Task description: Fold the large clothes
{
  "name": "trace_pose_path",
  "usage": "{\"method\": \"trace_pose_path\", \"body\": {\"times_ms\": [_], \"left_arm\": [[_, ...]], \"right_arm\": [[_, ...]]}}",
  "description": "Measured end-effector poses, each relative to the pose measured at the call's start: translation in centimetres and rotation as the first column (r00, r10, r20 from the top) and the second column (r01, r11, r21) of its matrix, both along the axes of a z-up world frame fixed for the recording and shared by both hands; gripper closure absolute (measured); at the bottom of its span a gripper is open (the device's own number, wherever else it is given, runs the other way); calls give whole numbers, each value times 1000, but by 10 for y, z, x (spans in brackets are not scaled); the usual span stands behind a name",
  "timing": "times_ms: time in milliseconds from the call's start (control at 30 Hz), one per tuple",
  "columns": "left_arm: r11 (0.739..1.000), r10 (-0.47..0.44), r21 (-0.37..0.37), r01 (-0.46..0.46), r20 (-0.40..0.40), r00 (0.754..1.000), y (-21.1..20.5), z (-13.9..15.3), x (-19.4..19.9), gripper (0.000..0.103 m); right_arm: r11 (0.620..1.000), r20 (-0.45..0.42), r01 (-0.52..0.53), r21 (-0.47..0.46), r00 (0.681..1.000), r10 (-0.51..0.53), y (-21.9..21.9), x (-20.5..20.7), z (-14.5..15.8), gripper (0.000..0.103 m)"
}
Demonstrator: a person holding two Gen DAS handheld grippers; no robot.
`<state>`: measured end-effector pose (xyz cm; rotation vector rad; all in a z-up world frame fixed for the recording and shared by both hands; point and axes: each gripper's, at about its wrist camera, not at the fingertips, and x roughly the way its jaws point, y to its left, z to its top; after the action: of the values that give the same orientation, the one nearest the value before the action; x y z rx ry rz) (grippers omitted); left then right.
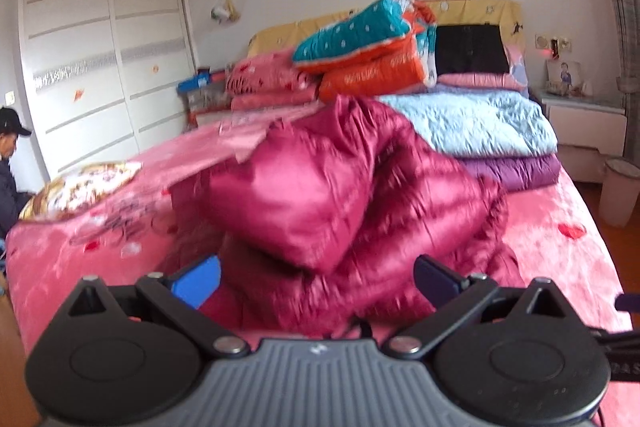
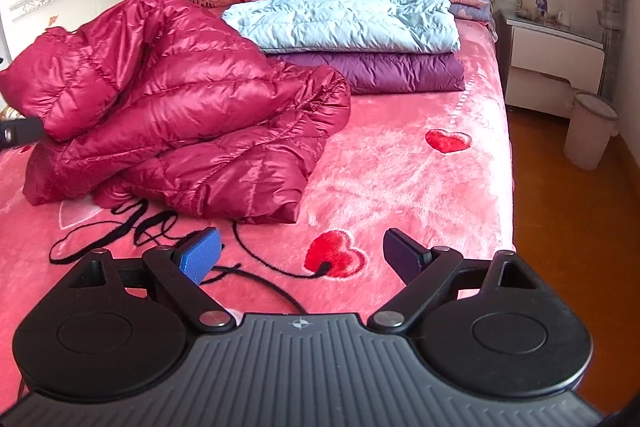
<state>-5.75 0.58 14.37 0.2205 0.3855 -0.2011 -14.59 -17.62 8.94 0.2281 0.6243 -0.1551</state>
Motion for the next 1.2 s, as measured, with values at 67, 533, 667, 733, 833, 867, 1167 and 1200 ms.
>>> {"method": "trace_pose_path", "body": {"times_ms": [67, 533, 667, 733, 833, 867, 1167, 1200], "left_arm": [[1000, 5, -13, -5, 13, 1000, 2, 3, 12, 1], [975, 30, -216, -55, -118, 993, 6, 1, 88, 33], [976, 23, -210, -53, -141, 990, 2, 0, 89, 72], [975, 10, -218, -39, -135, 991, 1, 0, 84, 80], [972, -15, -235, -13, -118, 993, 1, -1, 69, 88], [971, -23, -238, -3, -109, 994, 1, -1, 62, 89], [956, -173, -253, 147, -82, 982, 4, 3, -10, 93], [953, -195, -250, 169, -84, 977, 5, 2, -18, 93]], "right_arm": [[1000, -5, 10, 26, 1000, -10, -6, 3, -2, 0], [992, -34, 16, 122, 999, -12, -22, 21, -10, 0], [993, -46, 29, 115, 999, -24, -28, 23, -12, 0], [990, -58, 51, 134, 997, -43, -34, 25, -15, 0], [985, -71, 74, 155, 995, -64, -41, 29, -18, 0], [984, -71, 79, 159, 995, -68, -43, 30, -19, 0], [974, -31, 71, 213, 997, -66, -50, 29, -19, 0], [971, -22, 73, 226, 997, -70, -52, 28, -18, 0]]}}
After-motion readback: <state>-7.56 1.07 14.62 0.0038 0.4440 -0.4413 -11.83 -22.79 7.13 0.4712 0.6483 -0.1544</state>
